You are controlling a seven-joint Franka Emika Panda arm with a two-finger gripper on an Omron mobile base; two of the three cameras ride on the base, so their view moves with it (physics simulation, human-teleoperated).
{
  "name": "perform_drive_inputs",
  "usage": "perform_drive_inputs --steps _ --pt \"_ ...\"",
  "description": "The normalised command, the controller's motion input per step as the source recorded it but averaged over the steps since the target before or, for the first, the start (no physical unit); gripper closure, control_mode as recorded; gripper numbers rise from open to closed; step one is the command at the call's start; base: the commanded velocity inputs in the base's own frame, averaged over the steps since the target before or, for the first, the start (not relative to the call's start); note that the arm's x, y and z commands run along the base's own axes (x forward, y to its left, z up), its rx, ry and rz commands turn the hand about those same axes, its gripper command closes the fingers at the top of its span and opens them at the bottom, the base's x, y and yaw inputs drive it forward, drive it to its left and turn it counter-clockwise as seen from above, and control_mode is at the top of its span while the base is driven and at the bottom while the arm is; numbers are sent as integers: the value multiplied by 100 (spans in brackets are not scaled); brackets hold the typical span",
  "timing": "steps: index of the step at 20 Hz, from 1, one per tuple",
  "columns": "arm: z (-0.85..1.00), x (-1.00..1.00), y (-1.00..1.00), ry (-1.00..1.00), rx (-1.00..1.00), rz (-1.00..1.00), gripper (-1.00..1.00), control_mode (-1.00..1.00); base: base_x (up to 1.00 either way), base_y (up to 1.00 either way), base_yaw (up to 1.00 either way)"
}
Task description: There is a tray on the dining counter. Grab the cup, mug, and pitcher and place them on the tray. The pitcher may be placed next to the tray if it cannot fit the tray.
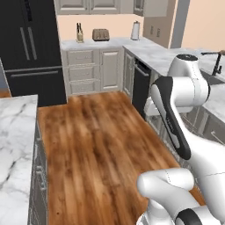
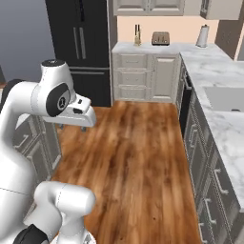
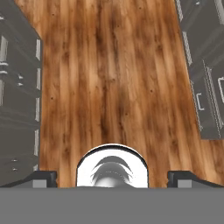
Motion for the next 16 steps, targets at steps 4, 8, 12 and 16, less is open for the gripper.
perform_drive_inputs --steps 4,8,12,16 --pt "0 0 0 0 0 0 -100 100 100 -21 14" --pt "0 0 0 0 0 0 -100 100 100 -27 17" --pt "0 0 0 0 0 0 -100 100 100 -42 22" --pt "0 0 0 0 0 0 -100 100 100 -44 24"
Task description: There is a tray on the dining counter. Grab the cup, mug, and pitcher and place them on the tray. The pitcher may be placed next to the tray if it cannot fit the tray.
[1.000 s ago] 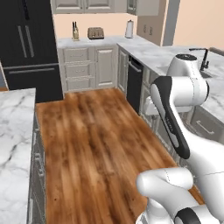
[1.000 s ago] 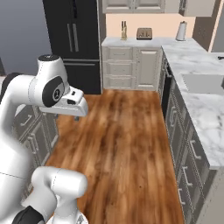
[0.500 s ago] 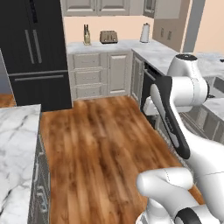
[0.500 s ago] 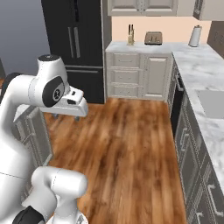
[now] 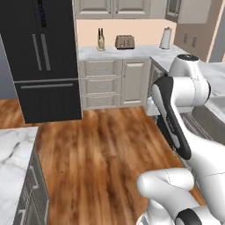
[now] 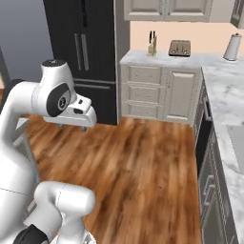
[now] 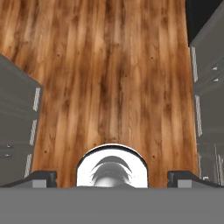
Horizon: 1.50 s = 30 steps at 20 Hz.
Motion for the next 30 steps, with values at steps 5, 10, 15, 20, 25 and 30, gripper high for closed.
perform_drive_inputs --steps 5,10,15,20,25,30 --pt "0 0 0 0 0 0 -100 100 100 -45 27" --pt "0 0 0 0 0 0 -100 100 100 -10 34" --pt "0 0 0 0 0 0 -100 100 100 0 36" --pt "0 0 0 0 0 0 -100 100 100 0 40" --pt "0 0 0 0 0 0 -100 100 100 0 45" --pt "0 0 0 0 0 0 -100 100 100 0 51"
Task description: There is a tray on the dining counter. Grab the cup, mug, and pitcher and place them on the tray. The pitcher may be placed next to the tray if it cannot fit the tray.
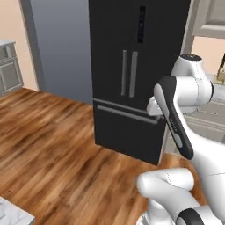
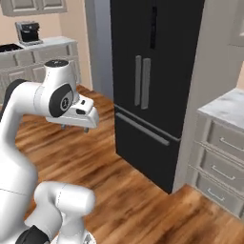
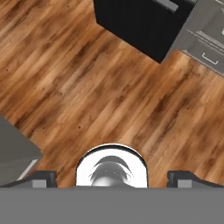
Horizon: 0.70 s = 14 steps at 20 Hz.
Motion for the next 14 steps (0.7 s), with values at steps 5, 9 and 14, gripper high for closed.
perform_drive_inputs --steps 5,9,14 --pt "0 0 0 0 0 0 -100 100 100 -2 52" --pt "0 0 0 0 0 0 -100 100 100 -1 56" --pt "0 0 0 0 0 0 -100 100 100 -3 57"
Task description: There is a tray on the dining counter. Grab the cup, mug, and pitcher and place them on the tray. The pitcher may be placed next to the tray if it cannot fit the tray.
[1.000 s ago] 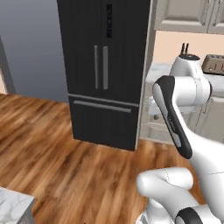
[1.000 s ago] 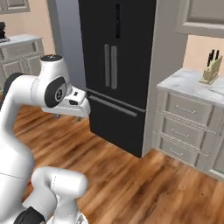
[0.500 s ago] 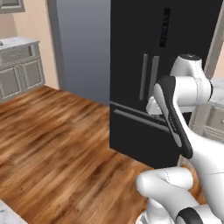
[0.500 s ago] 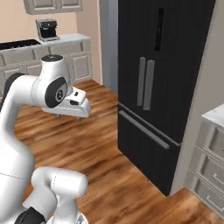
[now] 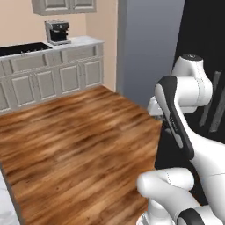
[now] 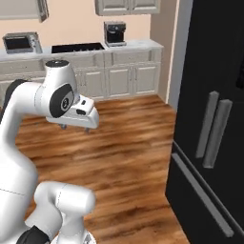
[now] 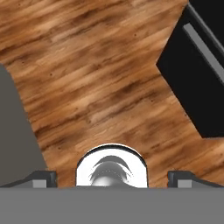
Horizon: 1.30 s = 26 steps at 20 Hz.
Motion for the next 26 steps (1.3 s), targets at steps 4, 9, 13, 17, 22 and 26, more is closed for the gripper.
perform_drive_inputs --steps 4,9,13,17,22,26 --pt "0 0 0 0 0 0 -100 100 100 -8 56" --pt "0 0 0 0 0 0 -100 100 100 -10 54" --pt "0 0 0 0 0 0 -100 100 100 -26 41" --pt "0 0 0 0 0 0 -100 100 100 -29 24" --pt "0 0 0 0 0 0 -100 100 100 -30 16" --pt "0 0 0 0 0 0 -100 100 100 -25 16"
